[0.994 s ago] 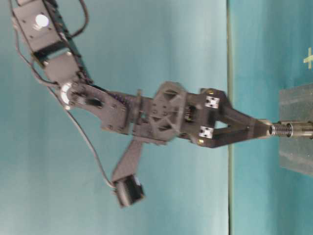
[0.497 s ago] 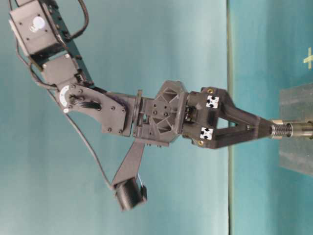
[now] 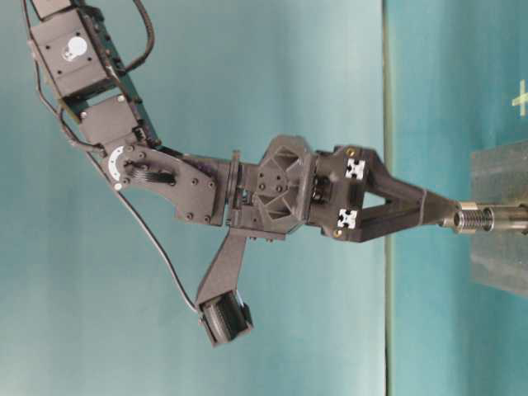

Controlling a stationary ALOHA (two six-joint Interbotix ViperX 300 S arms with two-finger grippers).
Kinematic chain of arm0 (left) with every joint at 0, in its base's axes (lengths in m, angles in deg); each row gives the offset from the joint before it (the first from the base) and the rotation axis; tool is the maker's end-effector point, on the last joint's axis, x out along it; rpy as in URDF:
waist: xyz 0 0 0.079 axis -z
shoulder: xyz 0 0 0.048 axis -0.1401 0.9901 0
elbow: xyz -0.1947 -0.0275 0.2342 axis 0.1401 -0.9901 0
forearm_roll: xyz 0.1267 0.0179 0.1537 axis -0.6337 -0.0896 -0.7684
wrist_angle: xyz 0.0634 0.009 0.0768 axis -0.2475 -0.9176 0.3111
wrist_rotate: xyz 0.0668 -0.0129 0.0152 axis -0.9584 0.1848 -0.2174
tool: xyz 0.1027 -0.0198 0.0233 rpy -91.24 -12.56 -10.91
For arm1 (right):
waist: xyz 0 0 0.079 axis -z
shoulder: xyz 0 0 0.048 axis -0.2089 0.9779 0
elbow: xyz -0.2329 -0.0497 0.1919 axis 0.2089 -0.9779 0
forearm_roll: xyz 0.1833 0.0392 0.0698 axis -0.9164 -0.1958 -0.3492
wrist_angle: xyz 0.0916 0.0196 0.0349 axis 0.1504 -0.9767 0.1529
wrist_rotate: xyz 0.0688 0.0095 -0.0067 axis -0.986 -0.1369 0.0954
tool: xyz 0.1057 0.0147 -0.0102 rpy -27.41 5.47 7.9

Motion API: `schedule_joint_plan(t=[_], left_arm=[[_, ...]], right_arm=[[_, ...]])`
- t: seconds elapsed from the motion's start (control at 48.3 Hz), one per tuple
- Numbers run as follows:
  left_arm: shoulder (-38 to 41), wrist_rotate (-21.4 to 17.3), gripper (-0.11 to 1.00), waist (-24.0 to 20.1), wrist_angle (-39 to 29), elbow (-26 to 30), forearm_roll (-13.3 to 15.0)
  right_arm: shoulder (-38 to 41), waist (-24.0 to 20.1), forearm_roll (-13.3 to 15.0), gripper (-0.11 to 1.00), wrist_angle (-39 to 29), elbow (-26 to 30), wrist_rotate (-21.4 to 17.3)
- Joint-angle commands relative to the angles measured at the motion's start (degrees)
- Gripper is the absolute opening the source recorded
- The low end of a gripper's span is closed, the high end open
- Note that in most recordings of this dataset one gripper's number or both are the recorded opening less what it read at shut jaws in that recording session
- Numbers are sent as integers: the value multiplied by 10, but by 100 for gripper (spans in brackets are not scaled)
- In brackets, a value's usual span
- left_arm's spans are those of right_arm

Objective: Insert the washer onto the shaft.
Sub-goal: 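Lower the washer onto the upper shaft and open the right gripper, then move the right gripper back to the remaining washer on the table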

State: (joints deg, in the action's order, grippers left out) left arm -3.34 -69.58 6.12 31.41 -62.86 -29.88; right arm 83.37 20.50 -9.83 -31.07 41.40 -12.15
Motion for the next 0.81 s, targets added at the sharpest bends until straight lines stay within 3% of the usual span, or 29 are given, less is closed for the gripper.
schedule_joint_plan(t=[0.0,0.29,0.539,0.787], left_arm=[[4,2,0,-1,3,9,-2],[4,2,0,-1,3,7,-2],[3,1,0,-1,3,6,-2],[3,2,0,-1,3,4,-2]], right_arm=[[-37,-26,-7,77,-7,4,-7],[-99,-11,-2,77,-4,-40,-35],[-139,-6,-9,77,6,-118,-38],[-157,-44,-14,77,132,-207,-74]])
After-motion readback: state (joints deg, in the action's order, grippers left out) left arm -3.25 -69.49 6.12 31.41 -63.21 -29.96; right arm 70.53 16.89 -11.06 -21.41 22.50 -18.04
